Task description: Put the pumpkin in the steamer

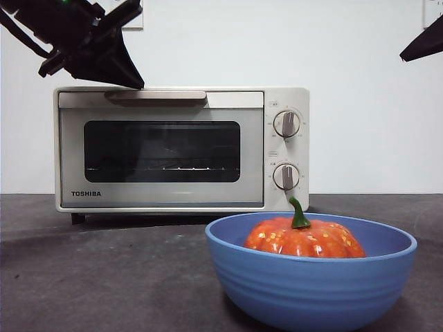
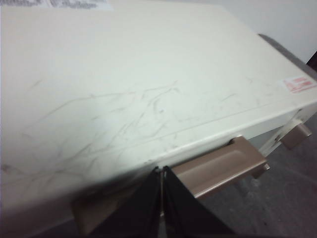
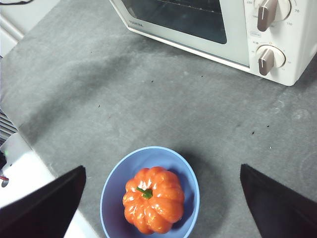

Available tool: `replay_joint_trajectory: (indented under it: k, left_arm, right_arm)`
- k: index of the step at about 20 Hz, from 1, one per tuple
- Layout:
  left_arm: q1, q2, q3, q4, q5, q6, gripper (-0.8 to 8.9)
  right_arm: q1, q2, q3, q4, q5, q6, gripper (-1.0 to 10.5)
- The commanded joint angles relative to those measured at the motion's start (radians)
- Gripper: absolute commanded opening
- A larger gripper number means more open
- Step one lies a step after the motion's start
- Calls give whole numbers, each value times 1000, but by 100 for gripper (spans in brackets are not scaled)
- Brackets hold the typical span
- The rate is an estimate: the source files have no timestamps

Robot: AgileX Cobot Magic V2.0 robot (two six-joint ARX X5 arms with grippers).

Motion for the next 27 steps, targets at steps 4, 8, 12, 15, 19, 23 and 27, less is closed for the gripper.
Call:
replay_joint_trajectory:
  k: [4, 8, 12, 15, 19, 23, 27]
  left_arm:
    - [-5, 38, 22, 5, 0, 27, 15]
    - [-10, 45, 22, -13, 0, 27, 15]
    - [-27, 45, 22, -68, 0, 28, 15]
    - [-43, 45, 22, -132, 0, 42, 15]
    - [-62, 45, 22, -214, 0, 53, 15]
    - [-71, 44, 22, -279, 0, 52, 16]
    - [-76, 43, 22, -343, 0, 50, 15]
  right_arm:
    - [3, 5, 8, 4, -3, -11, 486]
    - [3, 5, 8, -2, -3, -12, 486]
    - [3, 5, 8, -2, -3, -12, 487]
    - [3, 5, 8, -2, -3, -12, 486]
    - [3, 5, 8, -2, -3, -12, 487]
    - [3, 5, 8, -1, -3, -12, 487]
    - [3, 5, 8, -1, -3, -12, 487]
